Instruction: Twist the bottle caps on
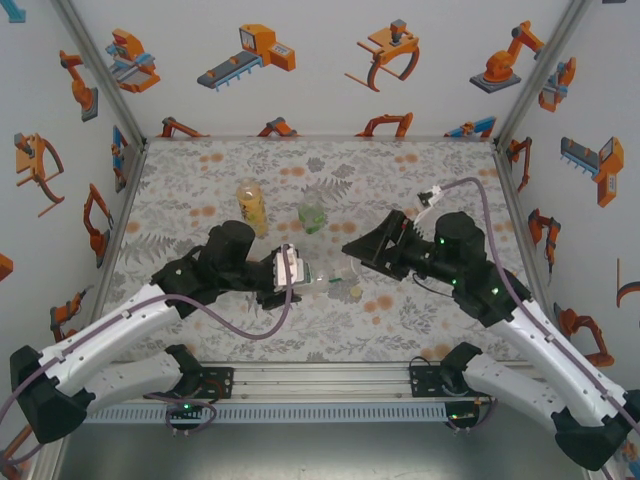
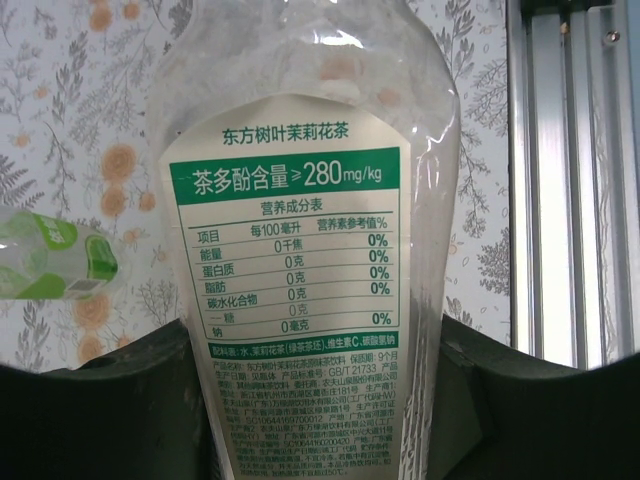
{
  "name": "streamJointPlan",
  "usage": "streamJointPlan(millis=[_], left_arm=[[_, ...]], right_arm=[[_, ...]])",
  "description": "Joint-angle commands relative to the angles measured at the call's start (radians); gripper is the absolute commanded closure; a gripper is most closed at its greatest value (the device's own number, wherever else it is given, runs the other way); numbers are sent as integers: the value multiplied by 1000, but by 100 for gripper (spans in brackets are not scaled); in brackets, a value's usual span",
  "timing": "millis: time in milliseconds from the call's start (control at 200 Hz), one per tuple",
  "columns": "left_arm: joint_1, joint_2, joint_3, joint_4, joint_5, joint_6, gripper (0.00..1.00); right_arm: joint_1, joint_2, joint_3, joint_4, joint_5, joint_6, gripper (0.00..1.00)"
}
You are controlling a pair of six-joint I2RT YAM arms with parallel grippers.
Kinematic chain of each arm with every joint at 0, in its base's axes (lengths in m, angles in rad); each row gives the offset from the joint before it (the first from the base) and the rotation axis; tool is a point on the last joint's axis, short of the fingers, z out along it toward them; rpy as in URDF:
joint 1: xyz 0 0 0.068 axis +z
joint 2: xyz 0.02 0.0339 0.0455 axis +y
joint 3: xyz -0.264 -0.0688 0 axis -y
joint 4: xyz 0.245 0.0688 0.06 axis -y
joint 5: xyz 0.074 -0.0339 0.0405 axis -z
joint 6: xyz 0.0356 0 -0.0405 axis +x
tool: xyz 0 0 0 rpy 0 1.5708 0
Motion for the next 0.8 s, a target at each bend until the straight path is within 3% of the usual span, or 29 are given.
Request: streamJointPlan(millis=[0, 80, 305, 466, 651, 796], left_arm=[[-5, -23, -2, 24, 58, 26, 98], [-5, -24, -1, 16, 68, 33, 98], [-5, -23, 8, -5, 92, 44, 98], [-5, -33, 7, -13, 87, 52, 97], [-7, -36, 7, -20, 88, 53, 97], [-7, -36, 10, -23, 91, 54, 97]], right_arm=[[5, -20, 77, -27, -3, -257, 24], [4, -32, 110, -39, -18, -419, 25], [4, -13, 184, -84, -217, -969, 30], [5, 5, 211, -162, -507, -1403, 37], [4, 68, 282, -334, -636, -1641, 37], [5, 85, 273, -328, -644, -1656, 37]])
